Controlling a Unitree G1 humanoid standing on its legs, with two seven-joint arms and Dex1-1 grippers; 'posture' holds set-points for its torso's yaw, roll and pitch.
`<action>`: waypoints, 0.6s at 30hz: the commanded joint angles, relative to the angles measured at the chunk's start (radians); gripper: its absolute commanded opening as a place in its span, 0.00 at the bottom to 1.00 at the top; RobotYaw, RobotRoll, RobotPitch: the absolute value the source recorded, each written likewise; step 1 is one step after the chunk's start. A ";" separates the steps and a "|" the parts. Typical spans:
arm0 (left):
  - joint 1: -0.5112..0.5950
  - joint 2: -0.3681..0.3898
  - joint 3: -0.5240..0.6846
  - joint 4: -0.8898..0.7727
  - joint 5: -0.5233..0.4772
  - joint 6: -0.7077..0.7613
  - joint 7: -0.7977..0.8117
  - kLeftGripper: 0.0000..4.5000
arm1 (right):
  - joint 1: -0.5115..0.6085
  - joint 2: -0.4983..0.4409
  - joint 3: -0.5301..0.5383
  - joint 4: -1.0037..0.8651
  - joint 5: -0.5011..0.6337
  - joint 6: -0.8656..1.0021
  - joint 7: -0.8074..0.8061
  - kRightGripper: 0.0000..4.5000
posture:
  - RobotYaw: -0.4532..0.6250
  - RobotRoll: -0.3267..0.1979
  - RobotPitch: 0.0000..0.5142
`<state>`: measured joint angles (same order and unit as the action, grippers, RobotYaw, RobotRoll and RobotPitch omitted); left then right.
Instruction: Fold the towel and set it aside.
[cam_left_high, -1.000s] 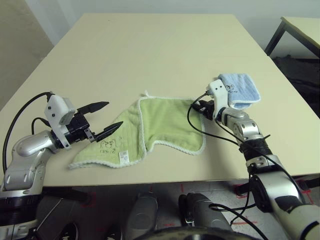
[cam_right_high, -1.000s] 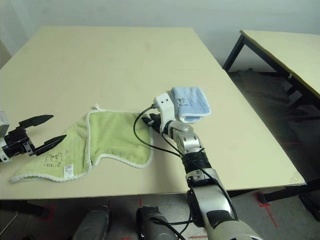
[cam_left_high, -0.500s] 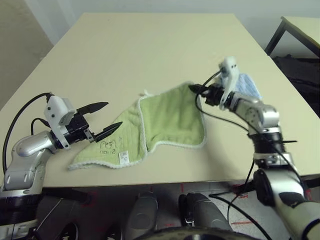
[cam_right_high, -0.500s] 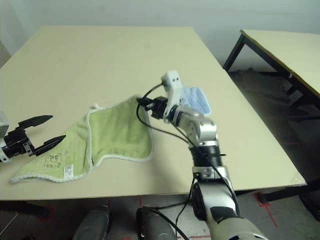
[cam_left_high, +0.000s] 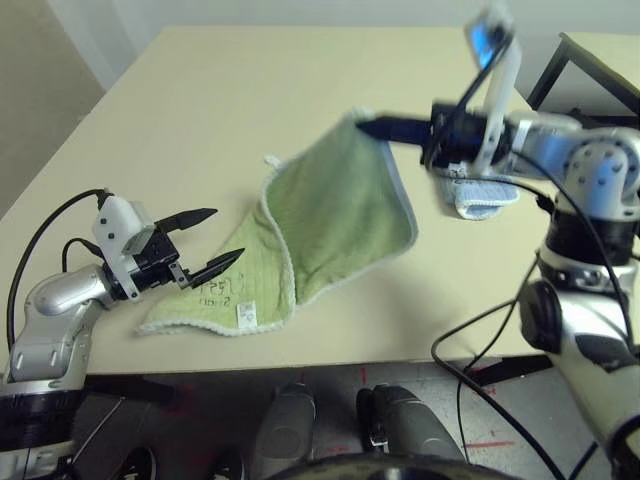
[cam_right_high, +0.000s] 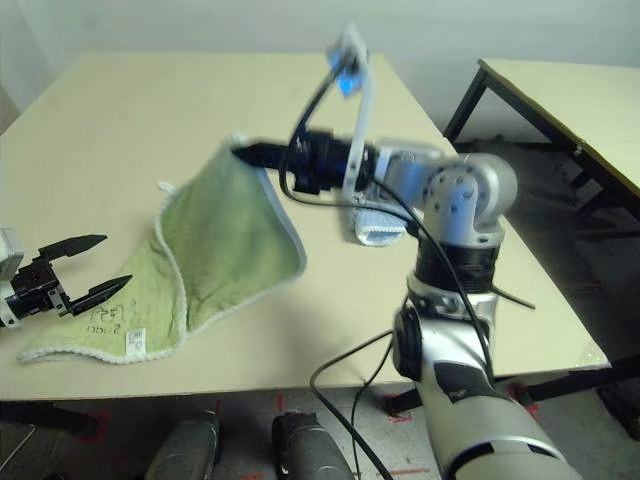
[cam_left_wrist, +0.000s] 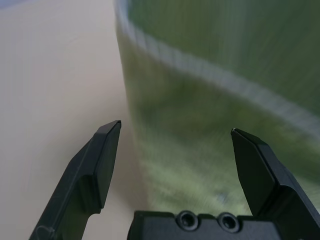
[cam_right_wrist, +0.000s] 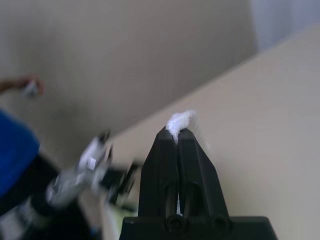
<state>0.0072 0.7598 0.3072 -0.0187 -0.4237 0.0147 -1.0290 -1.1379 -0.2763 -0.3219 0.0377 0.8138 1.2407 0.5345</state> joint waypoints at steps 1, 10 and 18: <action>0.003 0.006 -0.003 0.013 0.013 -0.009 0.000 1.00 | 0.038 -0.099 0.082 0.051 -0.126 -0.092 -0.025 0.00 | 0.56 0.62 0.20; -0.008 0.016 -0.015 0.010 0.016 -0.005 -0.010 1.00 | -0.001 -0.288 0.116 0.070 -0.095 -0.054 0.113 0.00 | 0.55 0.62 0.20; -0.019 0.035 -0.149 -0.150 0.049 0.056 -0.037 1.00 | 0.013 -0.232 0.087 0.030 -0.031 0.001 0.073 0.00 | 0.55 0.62 0.20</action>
<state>-0.0113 0.7810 0.2007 -0.1175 -0.3950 0.0521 -1.0560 -1.1386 -0.5135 -0.2268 0.0883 0.7705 1.2264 0.6188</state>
